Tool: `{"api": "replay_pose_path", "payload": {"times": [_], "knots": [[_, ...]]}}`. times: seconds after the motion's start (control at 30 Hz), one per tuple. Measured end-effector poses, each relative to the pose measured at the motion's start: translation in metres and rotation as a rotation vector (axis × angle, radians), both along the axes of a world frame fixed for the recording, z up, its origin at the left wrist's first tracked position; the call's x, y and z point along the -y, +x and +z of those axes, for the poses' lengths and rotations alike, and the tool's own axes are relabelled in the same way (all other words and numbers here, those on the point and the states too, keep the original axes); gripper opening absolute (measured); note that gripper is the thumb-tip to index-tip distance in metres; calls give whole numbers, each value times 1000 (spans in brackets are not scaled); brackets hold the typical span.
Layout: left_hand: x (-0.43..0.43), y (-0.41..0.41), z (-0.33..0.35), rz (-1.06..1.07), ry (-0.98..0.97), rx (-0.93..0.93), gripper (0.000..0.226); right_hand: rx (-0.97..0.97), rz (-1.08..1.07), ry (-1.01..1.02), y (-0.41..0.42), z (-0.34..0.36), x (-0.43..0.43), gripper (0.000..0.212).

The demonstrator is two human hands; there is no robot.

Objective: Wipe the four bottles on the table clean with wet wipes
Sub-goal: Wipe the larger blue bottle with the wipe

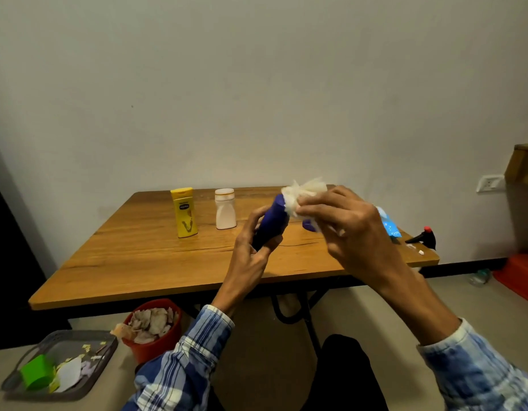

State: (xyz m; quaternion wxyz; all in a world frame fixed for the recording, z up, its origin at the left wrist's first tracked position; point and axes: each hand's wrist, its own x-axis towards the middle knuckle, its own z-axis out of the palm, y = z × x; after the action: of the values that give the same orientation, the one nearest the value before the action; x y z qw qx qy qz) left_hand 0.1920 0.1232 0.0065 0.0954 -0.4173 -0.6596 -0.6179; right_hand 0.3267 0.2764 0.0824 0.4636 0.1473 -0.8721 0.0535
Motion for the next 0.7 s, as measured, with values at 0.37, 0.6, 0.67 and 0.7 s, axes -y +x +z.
{"api": "replay_pose_path", "payload": {"times": [0.37,0.6,0.67,0.7], "knots": [[-6,4,-1,-16,-38,-5,57,13,11,-3,-10,11,17,34],[0,2,-6,1,-42,9,55,-26,-42,-99,7,11,-14,30],[-4,5,-4,-10,-45,-14,54,-108,-54,-136,4,20,-10,31],[-5,6,-3,-19,-40,-16,54,-112,-42,-102,0,22,-4,32]]}}
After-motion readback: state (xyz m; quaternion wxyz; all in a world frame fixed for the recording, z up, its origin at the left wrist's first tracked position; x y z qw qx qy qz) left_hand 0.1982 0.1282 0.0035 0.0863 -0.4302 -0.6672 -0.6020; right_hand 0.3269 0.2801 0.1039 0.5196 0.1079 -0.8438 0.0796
